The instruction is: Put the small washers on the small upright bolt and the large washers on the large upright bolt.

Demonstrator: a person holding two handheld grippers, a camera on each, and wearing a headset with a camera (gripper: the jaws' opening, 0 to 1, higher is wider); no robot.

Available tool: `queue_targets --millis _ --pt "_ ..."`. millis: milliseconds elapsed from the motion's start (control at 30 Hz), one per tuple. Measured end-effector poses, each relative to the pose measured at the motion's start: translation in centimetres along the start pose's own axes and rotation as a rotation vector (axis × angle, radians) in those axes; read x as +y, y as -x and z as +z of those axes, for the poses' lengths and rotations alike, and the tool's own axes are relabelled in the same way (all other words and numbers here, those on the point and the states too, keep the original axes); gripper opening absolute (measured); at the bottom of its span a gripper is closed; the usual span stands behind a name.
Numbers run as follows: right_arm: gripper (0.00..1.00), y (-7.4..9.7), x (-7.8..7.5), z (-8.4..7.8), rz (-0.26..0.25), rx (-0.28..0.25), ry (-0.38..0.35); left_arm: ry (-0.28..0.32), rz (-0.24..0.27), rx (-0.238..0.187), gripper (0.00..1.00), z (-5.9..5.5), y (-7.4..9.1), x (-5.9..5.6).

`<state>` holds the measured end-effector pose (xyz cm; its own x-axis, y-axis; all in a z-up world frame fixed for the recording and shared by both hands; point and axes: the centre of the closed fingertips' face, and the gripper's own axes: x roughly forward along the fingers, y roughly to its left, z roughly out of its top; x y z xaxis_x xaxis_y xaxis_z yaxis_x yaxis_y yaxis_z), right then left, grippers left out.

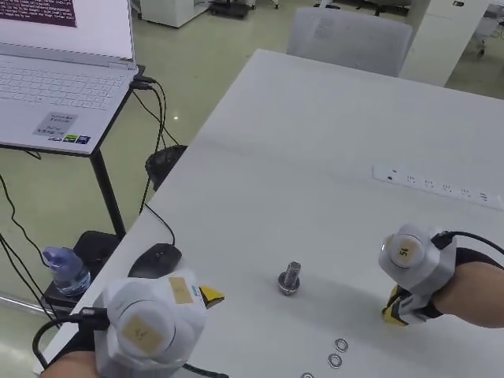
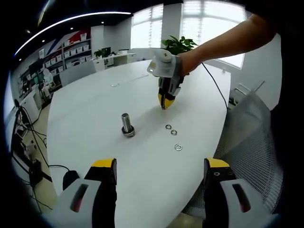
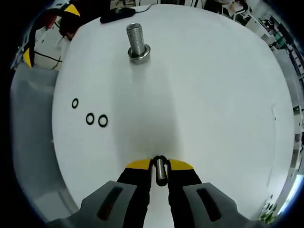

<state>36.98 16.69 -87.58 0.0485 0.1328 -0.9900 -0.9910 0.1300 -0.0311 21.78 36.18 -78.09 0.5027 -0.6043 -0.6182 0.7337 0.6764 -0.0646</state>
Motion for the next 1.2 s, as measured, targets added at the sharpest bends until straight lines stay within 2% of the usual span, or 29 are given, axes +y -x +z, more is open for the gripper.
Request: queue_targets --millis 267,367,433,467,500,633,733,933,1067,1200 --pt "0.14 0.0 0.0 0.0 -0.007 0.002 0.003 0.014 0.002 -0.026 0.74 0.4 0.4 0.2" --pt "0.19 0.2 -0.2 0.3 -0.017 -0.013 -0.006 0.027 0.0 -0.03 0.74 0.5 0.5 0.2" --pt "0.22 0.6 -0.4 0.4 -0.028 -0.018 -0.006 0.033 -0.007 -0.043 0.74 0.7 0.7 0.2" --pt "0.22 0.9 -0.6 0.4 -0.032 -0.024 -0.013 0.054 -0.028 -0.076 0.74 1.4 0.8 -0.2" --pt "0.23 1.1 -0.6 0.5 -0.035 -0.03 -0.017 0.071 -0.034 -0.088 0.73 1.6 0.9 -0.3" --pt "0.24 2.5 -0.8 0.7 -0.054 -0.054 -0.031 0.07 -0.032 -0.09 0.69 2.0 1.2 -0.3" --pt "0.24 3.5 -0.6 1.0 -0.061 -0.068 -0.037 0.083 -0.045 -0.114 0.68 2.7 1.6 -0.5" --pt "0.26 5.3 0.0 2.0 -0.073 -0.1 -0.038 0.046 -0.044 -0.089 0.68 2.7 2.3 -0.8" --pt "0.26 6.2 0.3 2.8 -0.073 -0.123 -0.038 0.023 -0.036 -0.089 0.7 2.7 2.6 -0.7" --pt "0.28 7.1 1.5 3.8 -0.067 -0.145 -0.001 -0.043 -0.011 -0.054 0.74 2.1 2.6 -0.6"
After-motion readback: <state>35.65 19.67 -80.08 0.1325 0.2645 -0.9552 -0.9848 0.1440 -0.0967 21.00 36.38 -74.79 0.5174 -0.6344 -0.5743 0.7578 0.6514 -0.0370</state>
